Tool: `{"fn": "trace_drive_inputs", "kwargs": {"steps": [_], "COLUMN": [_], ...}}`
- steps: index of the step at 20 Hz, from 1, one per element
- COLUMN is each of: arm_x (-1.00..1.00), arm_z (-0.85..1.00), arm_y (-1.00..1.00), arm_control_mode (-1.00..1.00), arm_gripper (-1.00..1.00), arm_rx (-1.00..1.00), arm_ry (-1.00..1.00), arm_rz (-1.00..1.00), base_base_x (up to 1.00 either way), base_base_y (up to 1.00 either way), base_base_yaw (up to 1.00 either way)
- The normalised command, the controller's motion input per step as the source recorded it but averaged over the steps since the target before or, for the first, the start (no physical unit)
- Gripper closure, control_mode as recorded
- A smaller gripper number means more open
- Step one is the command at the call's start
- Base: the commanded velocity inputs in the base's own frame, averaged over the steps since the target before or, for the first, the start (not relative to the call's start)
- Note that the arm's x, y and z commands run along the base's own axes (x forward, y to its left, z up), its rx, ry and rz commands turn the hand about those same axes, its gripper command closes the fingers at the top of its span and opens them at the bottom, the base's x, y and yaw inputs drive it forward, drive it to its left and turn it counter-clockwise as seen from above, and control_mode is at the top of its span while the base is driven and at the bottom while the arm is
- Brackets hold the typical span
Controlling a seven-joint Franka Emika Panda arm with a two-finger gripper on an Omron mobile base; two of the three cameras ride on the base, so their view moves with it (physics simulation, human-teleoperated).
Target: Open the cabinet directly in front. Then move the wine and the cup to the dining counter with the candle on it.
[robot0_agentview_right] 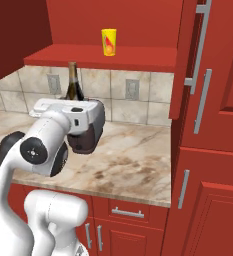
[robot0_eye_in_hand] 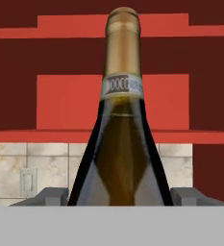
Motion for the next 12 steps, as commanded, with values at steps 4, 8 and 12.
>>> {"fn": "trace_drive_inputs", "kwargs": {"steps": [4, 8, 12], "arm_x": [-0.03, 0.00, 0.00], "arm_z": [-0.01, 0.00, 0.00], "arm_y": [0.00, 0.00, 0.00], "arm_control_mode": [-1.00, -1.00, -1.00], "arm_gripper": [1.00, 1.00, 1.00], "arm_rx": [0.00, 0.00, 0.00], "arm_ry": [-0.04, 0.00, 0.00], "arm_rz": [0.01, 0.00, 0.00], "base_base_x": [0.00, 0.00, 0.00], "base_base_y": [0.00, 0.00, 0.00], "base_base_yaw": [0.00, 0.00, 0.00]}}
